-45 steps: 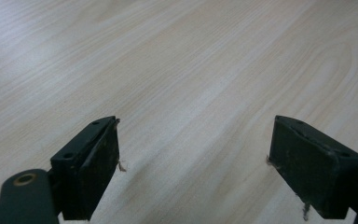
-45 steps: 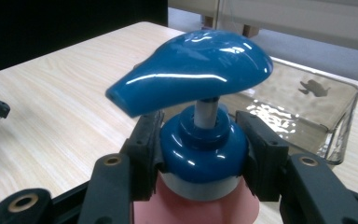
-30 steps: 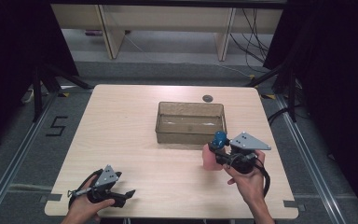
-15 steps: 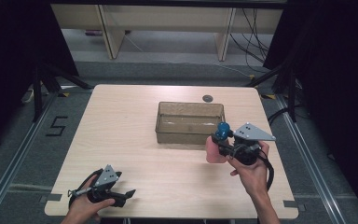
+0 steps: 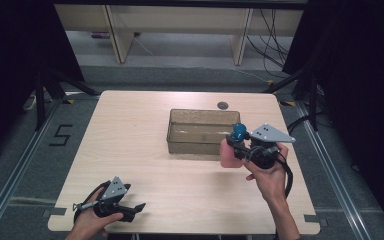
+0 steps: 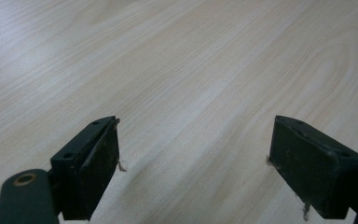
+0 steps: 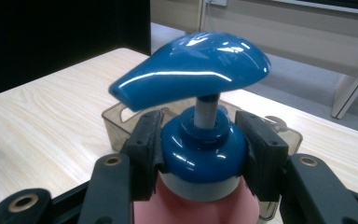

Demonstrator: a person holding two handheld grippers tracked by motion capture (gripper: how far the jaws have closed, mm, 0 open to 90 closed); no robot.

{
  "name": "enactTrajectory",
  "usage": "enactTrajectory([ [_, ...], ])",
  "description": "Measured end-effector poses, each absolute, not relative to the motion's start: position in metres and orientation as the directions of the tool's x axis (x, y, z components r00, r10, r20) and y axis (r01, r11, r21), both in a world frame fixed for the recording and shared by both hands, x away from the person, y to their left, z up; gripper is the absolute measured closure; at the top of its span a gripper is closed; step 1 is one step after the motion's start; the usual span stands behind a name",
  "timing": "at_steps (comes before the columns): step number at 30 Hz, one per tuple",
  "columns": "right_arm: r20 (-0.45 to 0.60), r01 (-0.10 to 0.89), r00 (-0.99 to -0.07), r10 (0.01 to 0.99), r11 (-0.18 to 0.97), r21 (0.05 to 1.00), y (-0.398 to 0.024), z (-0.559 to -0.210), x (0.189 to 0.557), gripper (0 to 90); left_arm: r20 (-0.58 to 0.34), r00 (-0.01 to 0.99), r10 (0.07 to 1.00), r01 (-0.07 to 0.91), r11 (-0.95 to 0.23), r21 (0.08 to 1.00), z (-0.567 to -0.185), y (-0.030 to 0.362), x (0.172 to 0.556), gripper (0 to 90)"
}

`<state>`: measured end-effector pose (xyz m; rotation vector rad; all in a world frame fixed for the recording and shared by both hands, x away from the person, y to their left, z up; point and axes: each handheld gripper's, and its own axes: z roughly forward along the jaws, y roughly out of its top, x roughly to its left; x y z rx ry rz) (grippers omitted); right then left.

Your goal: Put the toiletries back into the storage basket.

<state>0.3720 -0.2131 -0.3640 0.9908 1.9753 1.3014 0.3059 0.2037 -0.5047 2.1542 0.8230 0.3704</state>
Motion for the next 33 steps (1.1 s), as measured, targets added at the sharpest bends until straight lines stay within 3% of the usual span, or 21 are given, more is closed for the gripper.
enactTrajectory([
  [33,-0.007,0.298,-0.495,0.869,0.178,0.938,-0.224,-0.347,0.406,53.3,0.001,0.748,0.664,0.43,-0.486,0.761,-0.504,0.204,0.307,15.4],
])
